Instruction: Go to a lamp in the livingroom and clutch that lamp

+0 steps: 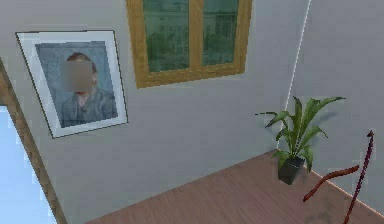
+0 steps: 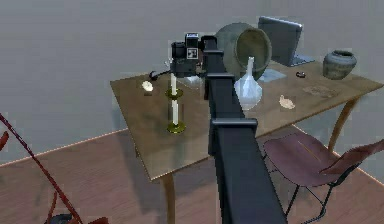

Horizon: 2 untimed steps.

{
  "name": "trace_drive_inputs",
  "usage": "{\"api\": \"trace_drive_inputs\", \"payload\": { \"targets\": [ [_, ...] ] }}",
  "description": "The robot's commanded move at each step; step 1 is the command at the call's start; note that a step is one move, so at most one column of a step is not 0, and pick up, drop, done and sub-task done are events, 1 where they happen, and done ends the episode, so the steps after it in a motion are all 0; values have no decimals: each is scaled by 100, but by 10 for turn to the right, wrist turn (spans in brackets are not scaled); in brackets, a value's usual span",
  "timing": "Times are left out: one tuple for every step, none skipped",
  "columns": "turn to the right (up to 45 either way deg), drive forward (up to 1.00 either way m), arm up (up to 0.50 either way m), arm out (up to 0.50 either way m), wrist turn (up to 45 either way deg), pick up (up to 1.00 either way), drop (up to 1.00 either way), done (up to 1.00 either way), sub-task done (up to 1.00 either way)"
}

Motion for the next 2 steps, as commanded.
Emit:
{"api": "trace_drive_inputs", "payload": {
  "targets": [
    [0,0,2,0,0,0,0,0,0],
    [0,0,0,0,0,0,0,100,0]
  ]
}}
